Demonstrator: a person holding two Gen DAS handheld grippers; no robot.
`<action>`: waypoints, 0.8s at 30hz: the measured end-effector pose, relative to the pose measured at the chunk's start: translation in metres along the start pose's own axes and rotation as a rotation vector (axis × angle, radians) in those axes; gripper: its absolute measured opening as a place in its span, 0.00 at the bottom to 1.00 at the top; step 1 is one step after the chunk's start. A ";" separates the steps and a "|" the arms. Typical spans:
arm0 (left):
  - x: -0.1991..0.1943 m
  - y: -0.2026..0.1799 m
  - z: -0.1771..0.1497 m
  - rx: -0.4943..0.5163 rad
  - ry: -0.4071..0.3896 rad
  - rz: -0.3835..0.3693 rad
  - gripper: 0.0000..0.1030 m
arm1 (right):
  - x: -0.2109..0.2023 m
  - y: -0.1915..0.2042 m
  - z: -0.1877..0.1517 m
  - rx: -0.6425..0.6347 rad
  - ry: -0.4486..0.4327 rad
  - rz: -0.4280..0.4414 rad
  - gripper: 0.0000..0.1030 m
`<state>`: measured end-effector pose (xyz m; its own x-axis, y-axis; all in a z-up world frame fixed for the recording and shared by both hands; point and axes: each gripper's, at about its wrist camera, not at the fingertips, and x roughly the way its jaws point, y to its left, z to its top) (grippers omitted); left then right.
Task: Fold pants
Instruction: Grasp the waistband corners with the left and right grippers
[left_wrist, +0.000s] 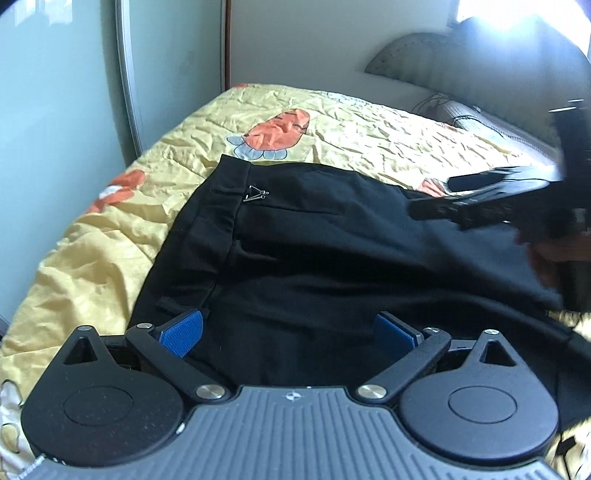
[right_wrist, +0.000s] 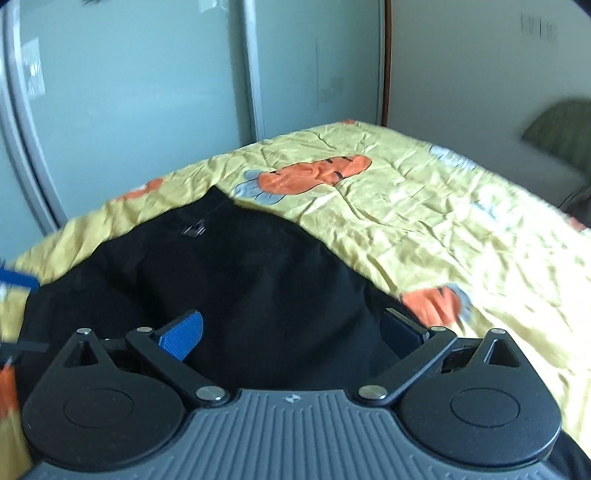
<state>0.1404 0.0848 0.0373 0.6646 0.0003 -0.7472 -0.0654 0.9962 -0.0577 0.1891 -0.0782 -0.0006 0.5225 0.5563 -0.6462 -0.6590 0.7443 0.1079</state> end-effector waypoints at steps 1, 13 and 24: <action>0.004 0.001 0.004 -0.009 0.007 -0.003 0.97 | 0.012 -0.007 0.005 0.005 0.007 0.015 0.99; 0.062 0.013 0.081 -0.134 0.062 -0.027 0.97 | 0.114 -0.054 0.041 -0.019 0.089 0.135 0.72; 0.138 0.045 0.148 -0.470 0.201 -0.216 0.95 | 0.069 0.018 0.021 -0.393 -0.053 -0.017 0.06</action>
<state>0.3394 0.1427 0.0290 0.5479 -0.2620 -0.7944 -0.2993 0.8254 -0.4786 0.2252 -0.0187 -0.0272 0.5554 0.5713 -0.6043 -0.8016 0.5611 -0.2062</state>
